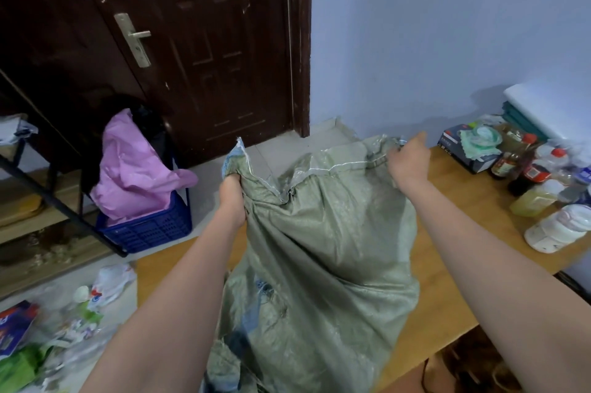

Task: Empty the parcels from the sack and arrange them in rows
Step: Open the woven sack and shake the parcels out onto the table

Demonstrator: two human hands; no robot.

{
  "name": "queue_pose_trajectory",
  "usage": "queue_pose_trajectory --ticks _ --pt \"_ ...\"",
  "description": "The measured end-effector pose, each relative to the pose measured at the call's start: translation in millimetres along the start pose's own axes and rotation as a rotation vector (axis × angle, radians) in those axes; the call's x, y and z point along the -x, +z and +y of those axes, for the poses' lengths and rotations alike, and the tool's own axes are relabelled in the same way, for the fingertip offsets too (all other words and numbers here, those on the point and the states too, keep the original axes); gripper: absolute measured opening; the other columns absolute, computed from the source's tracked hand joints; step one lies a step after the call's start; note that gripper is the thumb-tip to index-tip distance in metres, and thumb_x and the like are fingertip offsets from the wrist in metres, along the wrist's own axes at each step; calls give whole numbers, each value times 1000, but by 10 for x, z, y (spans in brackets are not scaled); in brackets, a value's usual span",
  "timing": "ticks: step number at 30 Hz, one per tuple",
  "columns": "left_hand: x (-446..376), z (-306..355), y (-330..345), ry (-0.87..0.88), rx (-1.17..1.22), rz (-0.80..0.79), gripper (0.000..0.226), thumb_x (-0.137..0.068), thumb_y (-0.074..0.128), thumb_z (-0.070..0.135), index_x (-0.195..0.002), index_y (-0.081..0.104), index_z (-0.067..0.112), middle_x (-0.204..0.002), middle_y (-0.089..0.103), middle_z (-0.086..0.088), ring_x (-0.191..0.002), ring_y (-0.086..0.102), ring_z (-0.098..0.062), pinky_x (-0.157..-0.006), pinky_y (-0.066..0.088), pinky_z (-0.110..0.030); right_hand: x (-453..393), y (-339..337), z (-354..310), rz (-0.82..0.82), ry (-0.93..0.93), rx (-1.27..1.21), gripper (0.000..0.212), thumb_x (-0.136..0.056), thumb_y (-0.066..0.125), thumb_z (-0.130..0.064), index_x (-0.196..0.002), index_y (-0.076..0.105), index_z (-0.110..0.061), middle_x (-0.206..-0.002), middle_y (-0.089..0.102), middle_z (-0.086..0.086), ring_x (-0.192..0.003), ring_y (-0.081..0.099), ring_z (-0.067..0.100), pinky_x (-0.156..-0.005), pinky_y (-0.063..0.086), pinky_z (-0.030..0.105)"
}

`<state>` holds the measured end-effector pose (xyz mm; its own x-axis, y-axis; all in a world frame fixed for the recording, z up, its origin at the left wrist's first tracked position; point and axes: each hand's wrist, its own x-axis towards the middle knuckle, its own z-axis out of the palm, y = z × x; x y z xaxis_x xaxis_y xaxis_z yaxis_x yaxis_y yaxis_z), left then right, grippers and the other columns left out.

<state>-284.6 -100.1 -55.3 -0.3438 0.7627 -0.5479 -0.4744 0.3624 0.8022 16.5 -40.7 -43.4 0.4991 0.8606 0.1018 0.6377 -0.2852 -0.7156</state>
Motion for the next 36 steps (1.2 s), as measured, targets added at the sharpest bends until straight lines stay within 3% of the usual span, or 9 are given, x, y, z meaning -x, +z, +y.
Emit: queue_pose_trajectory --ticks 6,10,13,16,21,25,29,32,36 --pt "84 97 -41 69 -48 -53 26 -99 37 15 -90 62 12 -88 65 -11 -76 64 -24 -69 55 -35 419 18 -267 -11 -105 -63 33 -96 47 -13 -128 40 -8 -94 62 15 -79 58 32 -65 37 33" --pt "153 152 -14 86 -54 -84 23 -100 38 13 -98 61 10 -85 65 -10 -74 63 -23 -62 52 -32 602 -15 -378 -60 -195 -13 33 -97 41 -11 -129 49 -11 -88 62 11 -81 58 31 -64 35 31" --pt "184 195 -62 82 -57 -86 24 -101 38 15 -93 60 11 -84 66 -10 -75 64 -24 -62 52 -31 645 -95 -418 -119 -214 -18 35 -98 41 -10 -132 50 -13 -83 62 8 -65 55 20 -54 34 31" --pt "202 232 -113 85 -69 -72 25 -99 39 17 -104 62 8 -91 69 -12 -84 67 -27 -70 56 -36 648 -168 -443 -181 -252 -25 41 -97 41 -5 -136 48 -16 -98 64 12 -62 55 19 -51 38 30" --pt "352 324 -54 124 -60 -64 25 -99 39 16 -97 63 10 -88 69 -12 -83 67 -28 -75 56 -39 642 -330 -525 -174 -313 -68 46 -97 37 -2 -140 46 -16 -115 63 13 -61 54 19 -52 39 27" --pt "411 462 -10 179 -4 -54 28 -97 39 12 -111 62 5 -93 69 -14 -84 68 -28 -72 57 -38 589 -497 -624 -124 -362 -68 45 -98 37 1 -139 49 -12 -127 60 16 -82 58 24 -71 39 25" --pt "480 532 36 201 11 -54 25 -95 41 13 -105 64 7 -102 70 -17 -93 69 -33 -85 57 -48 535 -638 -699 -63 -362 -103 43 -98 37 3 -135 54 -11 -125 62 15 -114 56 29 -85 38 23" --pt "531 578 74 218 8 -61 25 -94 42 13 -105 64 7 -103 70 -17 -95 69 -33 -89 56 -50 526 -697 -760 -38 -361 -122 41 -98 38 1 -134 55 -12 -125 62 13 -113 55 26 -80 32 14" --pt "594 610 128 244 9 -82 28 -96 41 11 -113 62 5 -101 69 -15 -91 68 -30 -84 57 -44 538 -745 -861 4 -383 -144 42 -98 37 -1 -133 56 -15 -125 63 12 -112 51 26 -73 25 14"
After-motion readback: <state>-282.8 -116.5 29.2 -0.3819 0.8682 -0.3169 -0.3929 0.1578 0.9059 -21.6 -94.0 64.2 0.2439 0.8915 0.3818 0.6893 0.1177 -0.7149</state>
